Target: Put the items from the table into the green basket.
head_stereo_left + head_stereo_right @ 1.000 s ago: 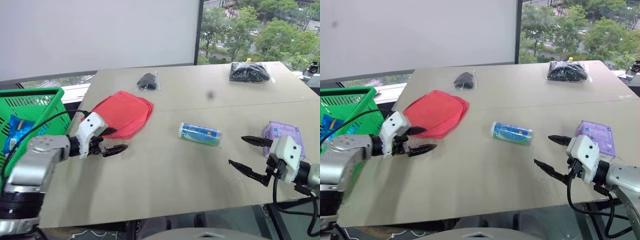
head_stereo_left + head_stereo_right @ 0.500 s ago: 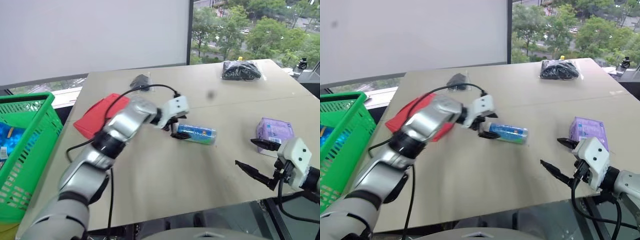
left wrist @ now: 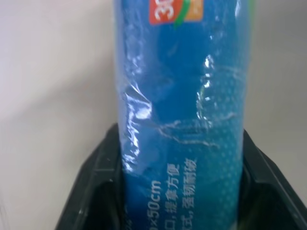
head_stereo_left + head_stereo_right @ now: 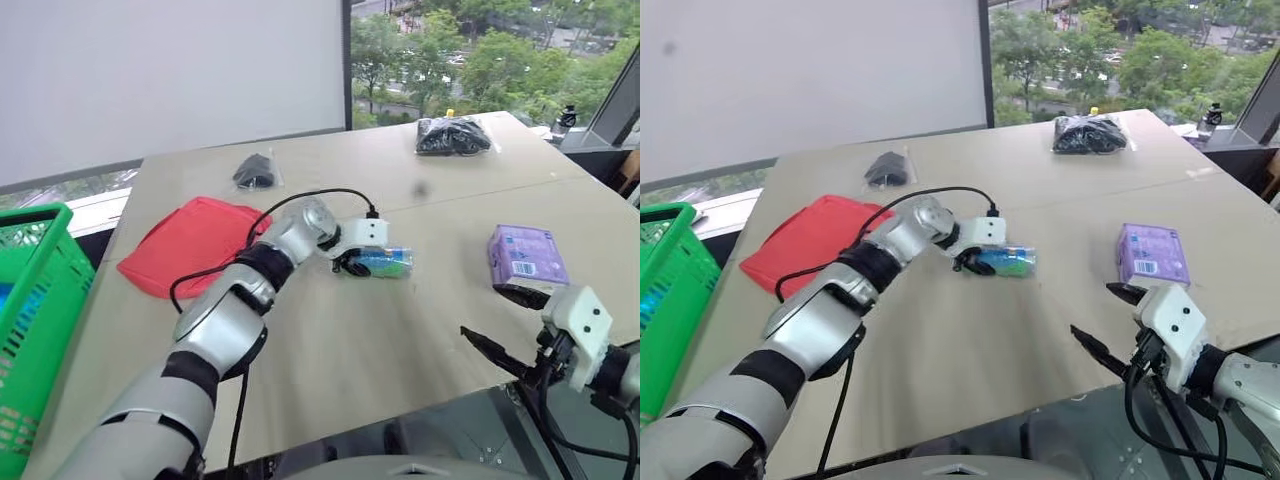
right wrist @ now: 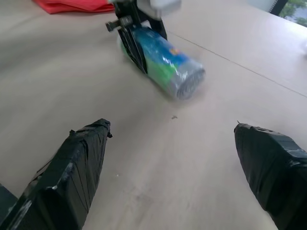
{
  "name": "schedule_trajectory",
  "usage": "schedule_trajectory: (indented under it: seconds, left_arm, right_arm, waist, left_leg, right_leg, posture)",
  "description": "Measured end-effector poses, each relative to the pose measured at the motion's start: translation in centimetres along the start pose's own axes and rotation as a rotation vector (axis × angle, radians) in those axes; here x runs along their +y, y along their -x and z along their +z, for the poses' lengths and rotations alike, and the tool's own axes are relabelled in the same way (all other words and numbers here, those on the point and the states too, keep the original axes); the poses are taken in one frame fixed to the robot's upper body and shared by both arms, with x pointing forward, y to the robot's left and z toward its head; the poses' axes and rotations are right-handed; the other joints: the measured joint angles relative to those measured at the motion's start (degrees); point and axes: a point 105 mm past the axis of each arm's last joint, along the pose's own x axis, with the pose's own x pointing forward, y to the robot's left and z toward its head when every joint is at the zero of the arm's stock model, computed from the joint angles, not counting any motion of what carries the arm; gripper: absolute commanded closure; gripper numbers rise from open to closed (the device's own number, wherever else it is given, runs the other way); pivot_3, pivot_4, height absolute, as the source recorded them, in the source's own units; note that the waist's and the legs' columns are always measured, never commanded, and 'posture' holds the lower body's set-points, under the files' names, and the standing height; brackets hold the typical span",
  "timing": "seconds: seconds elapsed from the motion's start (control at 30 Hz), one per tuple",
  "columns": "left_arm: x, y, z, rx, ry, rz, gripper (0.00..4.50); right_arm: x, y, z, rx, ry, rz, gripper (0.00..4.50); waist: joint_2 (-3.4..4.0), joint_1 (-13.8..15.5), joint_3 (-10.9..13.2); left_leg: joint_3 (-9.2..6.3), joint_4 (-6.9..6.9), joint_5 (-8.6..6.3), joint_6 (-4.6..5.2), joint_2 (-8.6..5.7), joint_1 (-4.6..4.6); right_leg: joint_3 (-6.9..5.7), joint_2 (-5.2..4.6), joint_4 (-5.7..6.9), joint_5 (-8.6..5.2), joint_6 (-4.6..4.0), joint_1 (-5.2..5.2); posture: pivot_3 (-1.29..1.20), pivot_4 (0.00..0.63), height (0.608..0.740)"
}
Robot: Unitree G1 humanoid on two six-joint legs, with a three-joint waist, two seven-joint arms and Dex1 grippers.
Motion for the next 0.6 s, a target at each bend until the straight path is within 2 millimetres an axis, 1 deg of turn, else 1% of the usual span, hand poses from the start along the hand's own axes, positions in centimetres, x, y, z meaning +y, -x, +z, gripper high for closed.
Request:
schedule_trajectory:
  seconds: [0.03,0.07,0.13,0.2,0.27,0.3,0.33,0.37,0.4,0.43,0.47,0.5,0.53,0.6]
  left_arm:
    - [0.0,1.8,-0.3,-0.057,0.067,0.025,2.62]
    - [0.0,2.8,-0.5,-0.085,0.103,0.039,2.62]
    - [0.1,5.8,-0.5,-0.159,0.195,0.108,2.62]
    - [0.1,9.4,-1.2,-0.241,0.32,0.228,2.62]
    - [0.5,13.3,-2.5,-0.299,0.457,0.4,2.62]
    - [0.7,14.2,-2.7,-0.31,0.485,0.439,2.62]
    - [1.2,17.1,-3.7,-0.344,0.574,0.576,2.62]
    - [1.5,19.6,-4.5,-0.375,0.65,0.697,2.62]
    - [1.5,21.9,-5.3,-0.398,0.707,0.803,2.62]
    - [1.5,22.1,-5.4,-0.399,0.713,0.815,2.62]
    - [1.5,23.0,-5.7,-0.409,0.741,0.859,2.62]
    - [1.4,25.3,-7.0,-0.41,0.813,0.983,2.62]
    - [1.1,28.4,-9.6,-0.394,0.946,1.181,2.62]
    - [0.5,30.6,-11.7,-0.383,1.049,1.311,2.62]
  right_arm:
    - [-0.1,-0.2,0.3,-0.008,0.011,0.01,0.0]
    - [-0.2,-0.2,0.5,-0.016,0.018,0.008,0.0]
    - [-0.3,-0.6,1.3,-0.042,0.035,0.025,0.0]
    - [-0.7,-1.7,2.8,-0.103,0.076,0.062,0.0]
    - [-0.7,-2.8,4.9,-0.194,0.105,0.119,0.0]
    - [-0.6,-2.9,5.3,-0.214,0.109,0.13,0.0]
    - [-0.2,-3.4,6.7,-0.276,0.116,0.18,0.0]
    - [0.0,-3.9,8.0,-0.339,0.119,0.221,0.0]
    - [0.3,-4.1,9.1,-0.384,0.128,0.261,0.0]
    - [0.4,-4.1,9.2,-0.388,0.127,0.267,0.0]
    - [0.5,-4.2,9.6,-0.402,0.131,0.285,0.0]
    - [0.7,-4.5,10.5,-0.434,0.142,0.332,0.0]
    - [1.2,-5.2,12.1,-0.488,0.171,0.404,0.0]
    - [1.5,-5.5,12.8,-0.511,0.198,0.45,0.0]
  waist:
    - [0.0,-0.66,0.04]
    - [0.0,-0.88,0.05]
    - [-0.01,-0.97,0.05]
    - [-0.04,-1.2,0.09]
    - [-0.12,-0.5,0.14]
    - [-0.13,-0.08,0.15]
    - [-0.17,1.33,0.17]
    - [-0.22,2.67,0.2]
    - [-0.23,4.35,0.19]
    - [-0.23,4.9,0.19]
    - [-0.23,5.45,0.19]
    - [-0.24,7.21,0.19]
    - [-0.25,9.5,0.18]
    - [-0.35,11.35,0.12]
  left_leg:
    - [0.07,0.0,0.0,0.0,0.14,-0.07]
    - [0.06,0.0,-0.01,-0.01,0.2,-0.1]
    - [0.03,0.0,-0.04,0.02,0.25,-0.11]
    - [0.01,-0.07,-0.05,0.03,0.26,0.0]
    - [-0.07,-0.07,-0.05,0.03,0.26,0.11]
    - [-0.13,-0.06,-0.04,0.03,0.26,0.18]
    - [-0.4,0.01,-0.04,0.02,0.25,0.19]
    - [-0.54,0.04,-0.03,0.0,0.25,0.13]
    - [-0.66,0.04,-0.01,-0.04,0.24,0.13]
    - [-0.71,0.04,-0.01,-0.04,0.22,0.13]
    - [-0.75,0.04,0.0,-0.05,0.19,0.12]
    - [-0.89,0.03,0.01,-0.08,0.09,0.09]
    - [-1.15,0.01,0.2,-0.43,-0.13,-0.06]
    - [-1.36,0.0,0.25,-0.51,-0.26,-0.26]
  right_leg:
    - [0.19,0.12,0.03,0.01,-0.01,-0.16]
    - [0.22,0.11,0.05,0.0,-0.02,-0.2]
    - [0.2,-0.05,0.05,0.01,-0.05,-0.22]
    - [0.31,-0.09,0.06,0.04,-0.09,-0.22]
    - [0.25,-0.09,0.08,0.02,-0.04,-0.22]
    - [0.19,-0.09,0.08,0.02,-0.04,-0.22]
    - [-0.12,-0.12,0.07,0.02,-0.05,-0.24]
    - [-0.27,-0.13,0.08,0.14,-0.25,-0.26]
    - [-0.39,-0.17,0.07,0.16,-0.29,-0.25]
    - [-0.44,-0.2,0.08,0.16,-0.3,-0.25]
    - [-0.5,-0.23,0.08,0.17,-0.32,-0.25]
    - [-0.65,-0.37,0.08,0.18,-0.36,-0.25]
    - [-0.83,-0.6,0.07,0.2,-0.4,-0.32]
    - [-0.96,-0.73,-0.02,0.21,-0.41,-0.45]
  posture:
    - [-0.18,0.0,0.74]
    - [-0.13,0.0,0.74]
    - [-0.05,0.0,0.74]
    - [0.0,0.0,0.74]
    - [0.07,0.0,0.74]
    - [0.11,0.0,0.74]
    - [0.13,0.0,0.74]
    - [0.15,0.0,0.74]
    - [0.19,0.0,0.74]
    - [0.2,0.0,0.74]
    - [0.22,0.0,0.74]
    - [0.22,0.0,0.74]
    - [0.23,0.0,0.74]
    - [0.24,0.0,0.74]
